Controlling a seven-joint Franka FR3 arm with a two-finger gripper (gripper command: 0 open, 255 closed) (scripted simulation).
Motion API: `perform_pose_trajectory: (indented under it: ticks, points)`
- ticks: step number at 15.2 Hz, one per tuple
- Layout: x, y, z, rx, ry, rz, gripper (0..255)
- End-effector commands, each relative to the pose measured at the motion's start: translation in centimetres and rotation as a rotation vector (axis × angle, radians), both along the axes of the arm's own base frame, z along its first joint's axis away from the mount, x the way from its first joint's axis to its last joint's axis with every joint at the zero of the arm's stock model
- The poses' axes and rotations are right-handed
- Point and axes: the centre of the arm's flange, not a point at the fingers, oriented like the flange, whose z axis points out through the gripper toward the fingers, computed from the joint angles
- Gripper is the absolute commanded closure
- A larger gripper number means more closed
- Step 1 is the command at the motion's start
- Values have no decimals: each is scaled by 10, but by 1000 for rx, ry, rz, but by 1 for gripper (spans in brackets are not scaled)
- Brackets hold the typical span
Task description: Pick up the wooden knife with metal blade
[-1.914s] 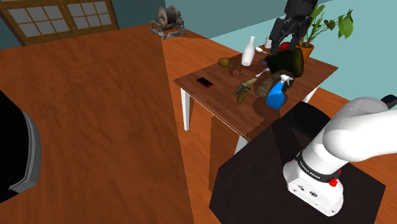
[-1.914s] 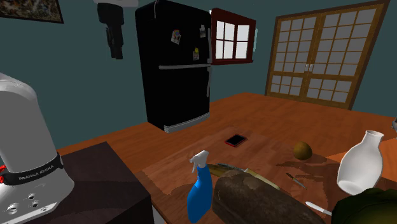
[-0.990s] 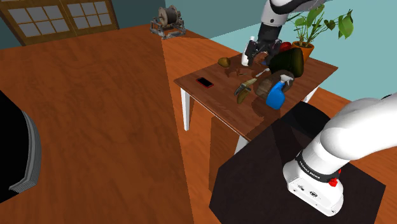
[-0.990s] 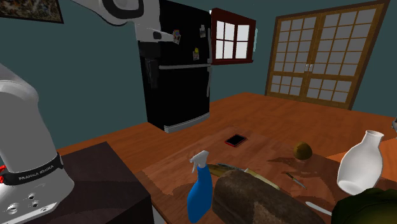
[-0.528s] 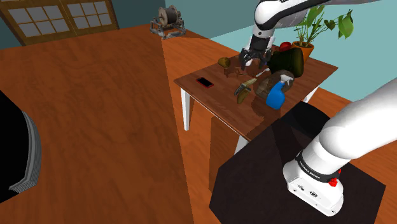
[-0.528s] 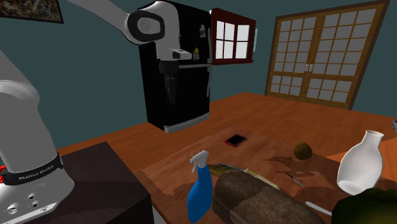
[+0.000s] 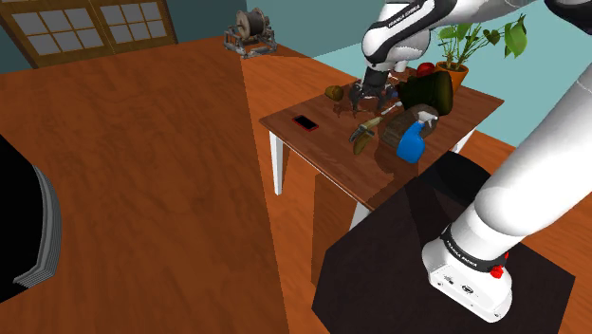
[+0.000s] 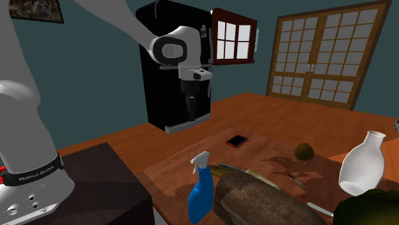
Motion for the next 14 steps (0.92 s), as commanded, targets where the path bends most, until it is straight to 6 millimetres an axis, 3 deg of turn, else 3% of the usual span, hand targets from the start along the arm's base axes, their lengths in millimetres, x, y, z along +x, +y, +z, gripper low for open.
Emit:
perform_pose_trajectory:
  ticks: [1, 14]
  points:
    - [10, -17, -17, -2, -2, -34, 0]
    - [78, -124, -129, -13, -17, -248, 0]
